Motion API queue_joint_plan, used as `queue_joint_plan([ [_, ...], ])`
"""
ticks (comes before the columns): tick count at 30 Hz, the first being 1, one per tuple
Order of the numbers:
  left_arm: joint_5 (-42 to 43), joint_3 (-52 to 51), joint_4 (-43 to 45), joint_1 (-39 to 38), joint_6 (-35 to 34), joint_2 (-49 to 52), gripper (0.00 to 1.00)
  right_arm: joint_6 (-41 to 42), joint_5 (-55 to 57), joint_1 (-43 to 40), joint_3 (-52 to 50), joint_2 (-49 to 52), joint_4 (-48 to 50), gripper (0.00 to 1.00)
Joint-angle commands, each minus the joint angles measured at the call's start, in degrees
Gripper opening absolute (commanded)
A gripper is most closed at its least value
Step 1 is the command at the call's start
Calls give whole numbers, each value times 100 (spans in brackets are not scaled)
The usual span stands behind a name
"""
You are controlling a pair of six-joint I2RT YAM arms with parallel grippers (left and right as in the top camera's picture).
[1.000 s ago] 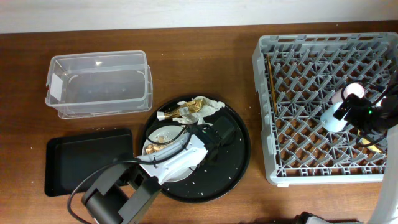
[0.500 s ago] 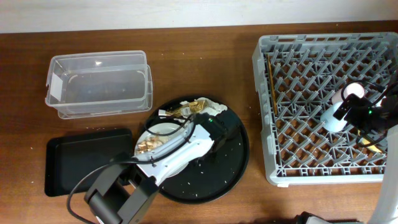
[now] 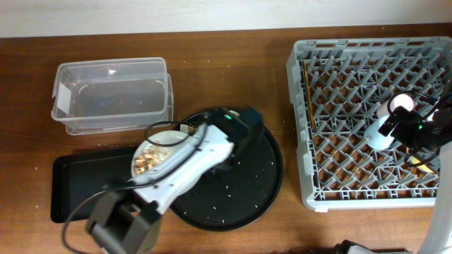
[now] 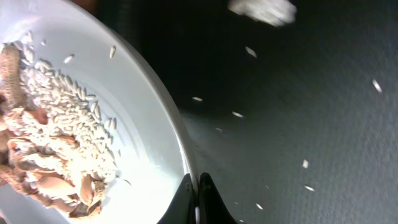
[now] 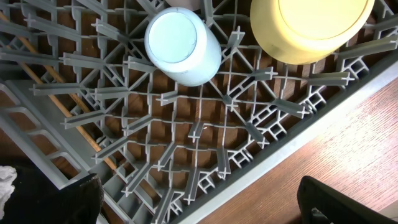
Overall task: Sort waste into correct bins and load items into the dishwasher rack
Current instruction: 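Lift the white plate with the left gripper over the black tray at left, then tilt the plate with the left gripper to dump food scraps onto the black tray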
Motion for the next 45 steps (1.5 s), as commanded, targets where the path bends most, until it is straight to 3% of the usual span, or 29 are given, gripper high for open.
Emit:
queue_joint_plan([
  [1, -57, 122, -52, 686, -125, -796, 1, 48, 13, -33, -20, 22, -4, 98],
  [8, 573, 109, -111, 1858, -120, -1200, 1, 48, 13, -33, -20, 22, -2, 98],
  [23, 1469, -107, 323, 3510, 66, -1200, 1, 48, 13, -33, -20, 22, -2, 98],
  [45, 4232, -118, 555, 6061, 2011, -1198, 2, 48, 13, -33, -20, 22, -4, 98],
])
